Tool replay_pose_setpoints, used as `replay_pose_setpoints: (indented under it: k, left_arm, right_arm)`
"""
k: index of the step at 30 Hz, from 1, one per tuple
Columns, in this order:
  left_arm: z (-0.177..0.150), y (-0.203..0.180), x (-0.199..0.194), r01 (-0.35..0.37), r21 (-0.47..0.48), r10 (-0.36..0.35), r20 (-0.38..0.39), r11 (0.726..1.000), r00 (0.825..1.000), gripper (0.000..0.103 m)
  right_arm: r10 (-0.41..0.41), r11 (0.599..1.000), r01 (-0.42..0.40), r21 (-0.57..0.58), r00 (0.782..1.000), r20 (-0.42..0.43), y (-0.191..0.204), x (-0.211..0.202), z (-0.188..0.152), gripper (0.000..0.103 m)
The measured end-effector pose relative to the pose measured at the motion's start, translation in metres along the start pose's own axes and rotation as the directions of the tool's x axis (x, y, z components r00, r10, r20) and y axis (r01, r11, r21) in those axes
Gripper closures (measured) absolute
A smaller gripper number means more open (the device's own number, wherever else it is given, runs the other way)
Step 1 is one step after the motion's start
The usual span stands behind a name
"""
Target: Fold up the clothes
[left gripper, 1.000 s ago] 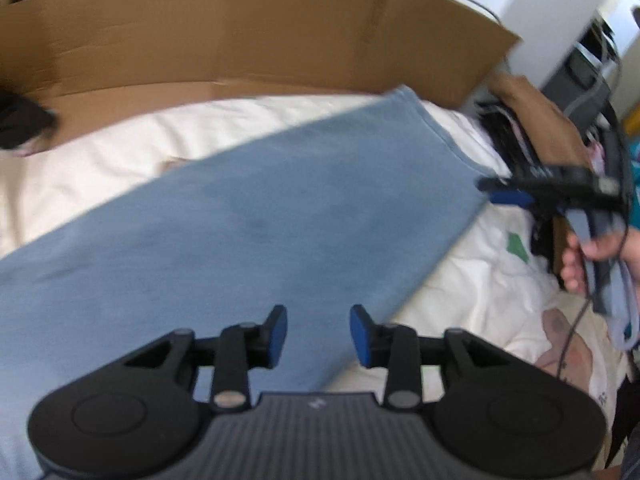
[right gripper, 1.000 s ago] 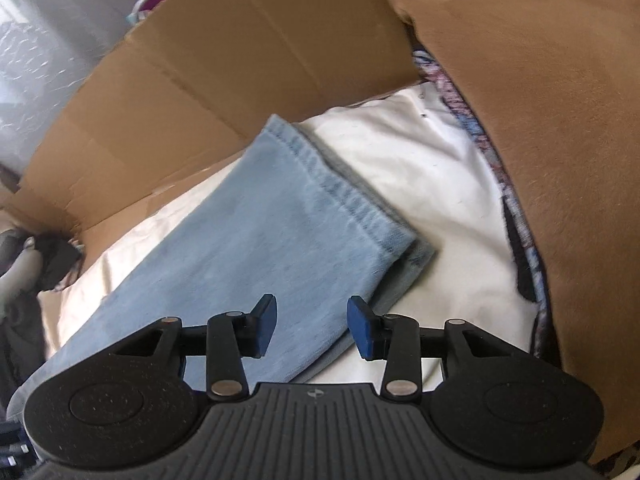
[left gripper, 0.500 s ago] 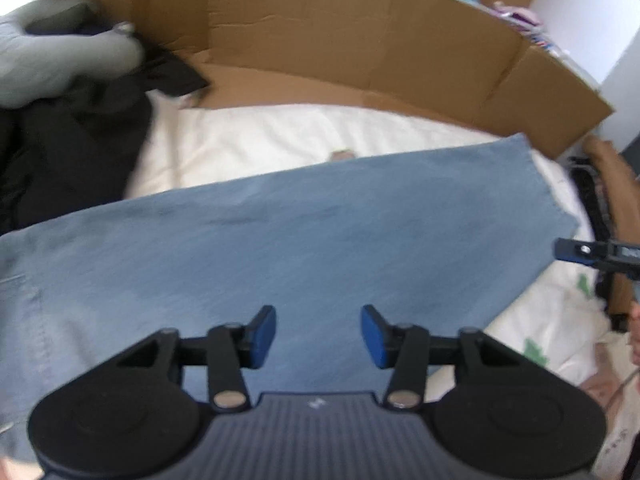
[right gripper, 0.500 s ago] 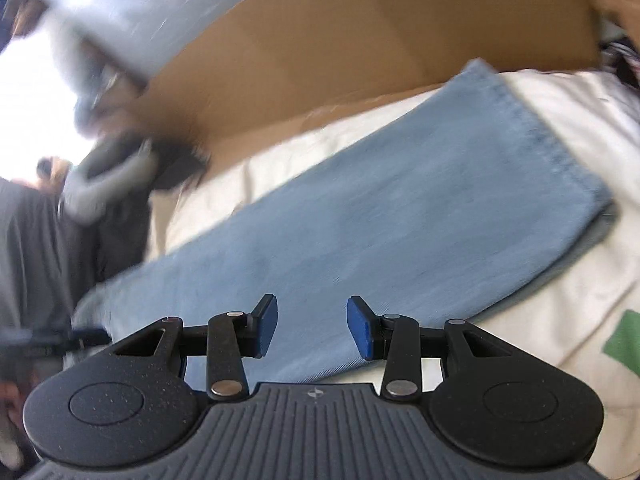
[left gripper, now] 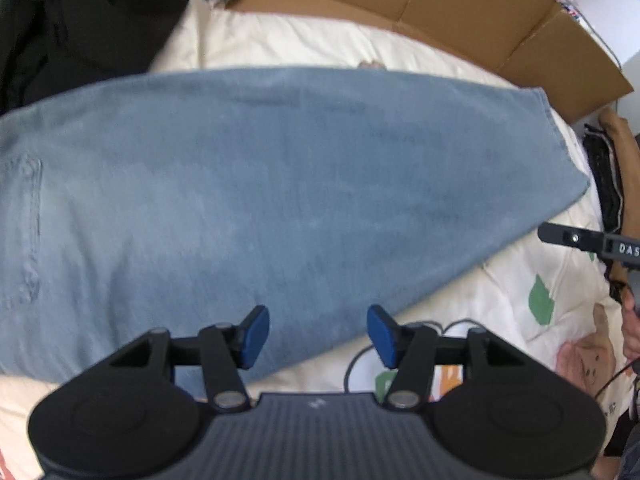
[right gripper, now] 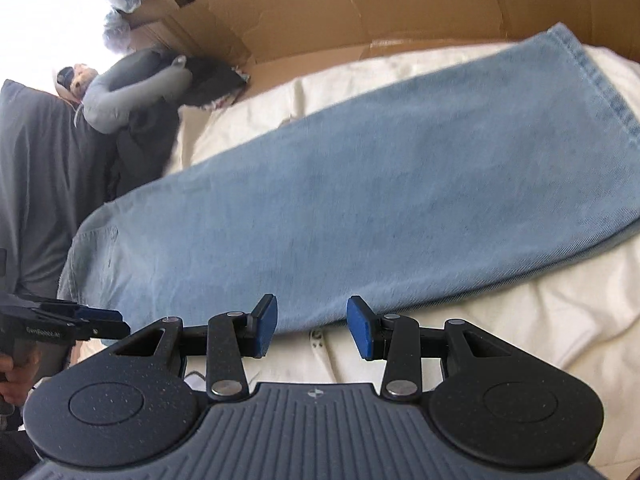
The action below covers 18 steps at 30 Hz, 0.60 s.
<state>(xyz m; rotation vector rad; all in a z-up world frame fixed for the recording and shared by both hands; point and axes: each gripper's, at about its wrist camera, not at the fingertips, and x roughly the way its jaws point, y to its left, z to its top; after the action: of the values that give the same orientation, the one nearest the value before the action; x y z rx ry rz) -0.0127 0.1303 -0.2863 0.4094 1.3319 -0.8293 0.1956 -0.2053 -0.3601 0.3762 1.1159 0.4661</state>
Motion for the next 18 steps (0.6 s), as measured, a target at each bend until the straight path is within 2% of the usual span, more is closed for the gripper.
replay_pose_setpoints:
  k: [2, 6, 14, 18]
  left_arm:
    - [-0.006, -0.003, 0.008, -0.018, 0.023, 0.019, -0.011, 1.000, 1.000, 0.042]
    - [-0.013, -0.012, 0.020, -0.053, 0.081, 0.054, -0.012, 0.995, 0.998, 0.026]
    - [-0.017, -0.019, 0.039, -0.113, 0.139, 0.118, -0.032, 0.984, 0.992, 0.024]
    - [-0.021, -0.027, 0.052, -0.167, 0.213, 0.180, -0.047, 0.963, 0.982, 0.023]
  right_arm:
    - [0.002, 1.000, -0.002, -0.006, 1.000, -0.018, 0.004, 0.006, -0.004, 0.057]
    - [0.012, 1.000, -0.013, -0.018, 0.999, -0.047, 0.012, 0.016, -0.012, 0.057]
    - [0.017, 0.999, -0.021, -0.035, 0.995, -0.094, 0.021, 0.027, -0.025, 0.057]
    - [0.013, 0.999, -0.017, -0.031, 0.994, -0.111, 0.021, 0.031, -0.029, 0.057]
